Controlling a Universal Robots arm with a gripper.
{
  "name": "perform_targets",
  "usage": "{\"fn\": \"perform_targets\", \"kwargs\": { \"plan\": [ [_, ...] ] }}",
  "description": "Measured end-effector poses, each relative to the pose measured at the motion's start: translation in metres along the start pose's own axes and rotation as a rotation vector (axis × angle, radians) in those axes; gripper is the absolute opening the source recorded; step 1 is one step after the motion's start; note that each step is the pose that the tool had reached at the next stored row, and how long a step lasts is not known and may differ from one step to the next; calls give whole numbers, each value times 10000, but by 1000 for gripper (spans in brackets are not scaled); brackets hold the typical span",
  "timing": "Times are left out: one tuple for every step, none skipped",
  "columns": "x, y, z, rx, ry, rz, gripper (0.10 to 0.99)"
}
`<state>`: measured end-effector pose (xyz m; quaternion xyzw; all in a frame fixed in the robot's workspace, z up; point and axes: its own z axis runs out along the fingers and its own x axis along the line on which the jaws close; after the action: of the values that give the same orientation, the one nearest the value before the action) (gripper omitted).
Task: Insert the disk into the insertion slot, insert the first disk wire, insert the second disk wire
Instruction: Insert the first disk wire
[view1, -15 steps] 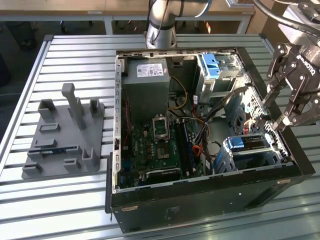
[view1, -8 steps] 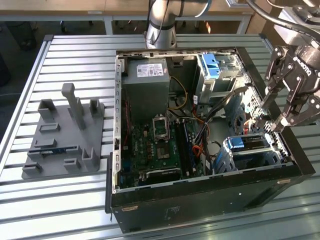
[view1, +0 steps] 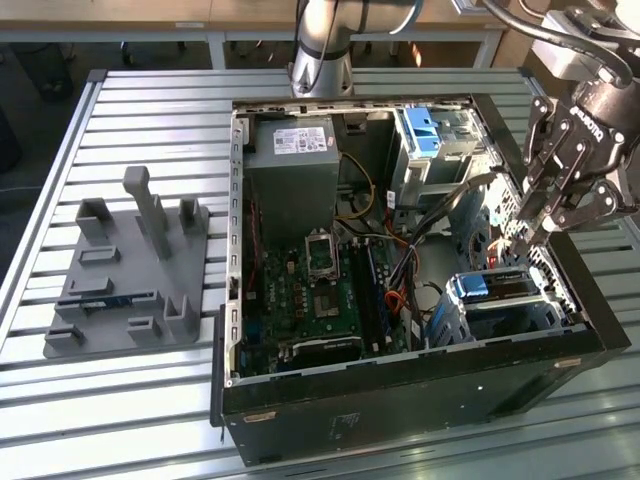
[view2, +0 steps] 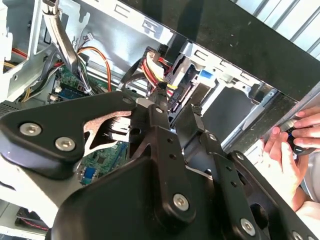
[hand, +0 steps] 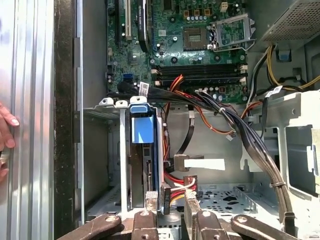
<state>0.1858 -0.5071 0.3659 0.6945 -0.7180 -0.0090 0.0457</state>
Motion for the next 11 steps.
{"fn": "perform_targets", "kwargs": {
  "plan": [
    [-18, -7, 6, -30, 30, 1, 353],
    [-29, -20, 13, -65, 60, 1, 353],
    [-34, -36, 20, -90, 84, 3, 353],
    [-36, -51, 23, -106, 119, 7, 353],
    [-37, -61, 25, -116, 165, 16, 353],
    [-38, -63, 30, -117, 215, 40, 353],
    [-37, -63, 36, -120, 258, 109, 353],
    [-38, -63, 42, -126, 284, 218, 353],
    [-38, -64, 48, -133, 304, 345, 353],
    [-38, -65, 54, -140, 321, 462, 353],
    [-39, -65, 62, -146, 338, 578, 353]
  ]
}}
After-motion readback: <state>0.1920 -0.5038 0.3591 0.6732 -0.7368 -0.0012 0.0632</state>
